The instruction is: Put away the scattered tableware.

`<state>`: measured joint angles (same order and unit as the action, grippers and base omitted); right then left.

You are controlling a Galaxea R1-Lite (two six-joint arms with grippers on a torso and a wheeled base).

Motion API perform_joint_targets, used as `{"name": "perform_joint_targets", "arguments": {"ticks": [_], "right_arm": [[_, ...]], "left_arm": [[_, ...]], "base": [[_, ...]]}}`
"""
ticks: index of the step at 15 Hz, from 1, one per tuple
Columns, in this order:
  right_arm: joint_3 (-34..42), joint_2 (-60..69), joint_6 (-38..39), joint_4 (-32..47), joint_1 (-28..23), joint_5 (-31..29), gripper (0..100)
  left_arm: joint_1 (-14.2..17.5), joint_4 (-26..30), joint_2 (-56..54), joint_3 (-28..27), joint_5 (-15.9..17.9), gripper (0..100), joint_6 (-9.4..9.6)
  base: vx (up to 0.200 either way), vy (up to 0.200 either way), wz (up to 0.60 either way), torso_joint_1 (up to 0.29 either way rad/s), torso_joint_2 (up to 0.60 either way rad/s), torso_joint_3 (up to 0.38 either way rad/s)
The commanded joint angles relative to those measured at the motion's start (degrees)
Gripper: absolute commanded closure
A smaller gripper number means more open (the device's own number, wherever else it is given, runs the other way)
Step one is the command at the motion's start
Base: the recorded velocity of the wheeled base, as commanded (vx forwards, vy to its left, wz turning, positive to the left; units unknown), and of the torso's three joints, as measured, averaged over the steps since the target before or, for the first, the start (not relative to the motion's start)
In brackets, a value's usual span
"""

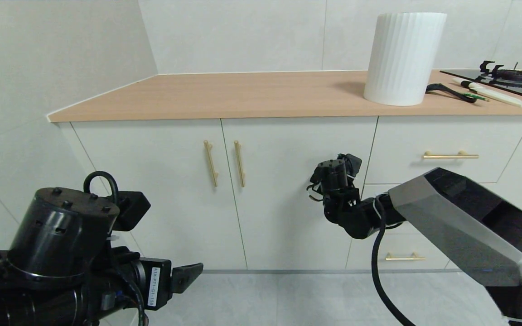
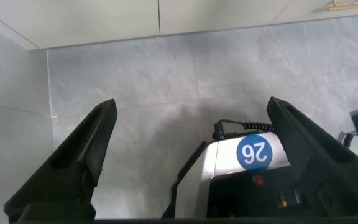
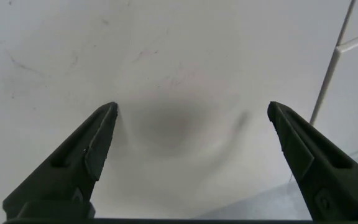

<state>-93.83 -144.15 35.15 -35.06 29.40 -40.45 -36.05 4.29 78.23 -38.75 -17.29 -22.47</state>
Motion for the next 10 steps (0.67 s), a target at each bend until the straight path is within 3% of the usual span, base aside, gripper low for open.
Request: {"name": "perform_joint_targets", "arguments": {"ticks": [1, 2, 3, 6, 8, 10], "right_arm": [[0.93, 0.80, 0.63, -0.45, -0.05, 0.28, 0], [7.17, 5.20, 1.94, -0.54, 0.92, 3.62, 0], [14.29, 10.74, 3.70, -0.54, 2.24, 11.18, 0], [36.79, 29.10, 3.70, -0.36, 2.50, 42.91, 0], [41.27, 34.11, 0.19, -0.10, 0.30, 52.49, 0], [41.54, 33.85, -2.01, -0.18, 0.30, 51.08, 0]], "left_arm": [[0.01, 0.02, 0.00, -0.01, -0.03, 0, -0.03], [0.01, 0.02, 0.00, -0.01, -0.03, 0, -0.03], [0.01, 0.02, 0.00, -0.01, -0.03, 0, -0.03], [0.01, -0.07, -0.09, -0.01, -0.03, 0, -0.03], [0.01, -0.07, -0.09, -0.01, -0.03, 0, -0.03], [0.01, -0.07, -0.09, -0.01, -0.03, 0, -0.03]], "base": [[0.000, 0.000, 0.00, 0.000, 0.00, 0.000], [0.000, 0.000, 0.00, 0.000, 0.00, 0.000], [0.000, 0.000, 0.00, 0.000, 0.00, 0.000], [0.000, 0.000, 0.00, 0.000, 0.00, 0.000], [0.000, 0.000, 0.00, 0.000, 0.00, 0.000], [0.000, 0.000, 0.00, 0.000, 0.00, 0.000]]}}
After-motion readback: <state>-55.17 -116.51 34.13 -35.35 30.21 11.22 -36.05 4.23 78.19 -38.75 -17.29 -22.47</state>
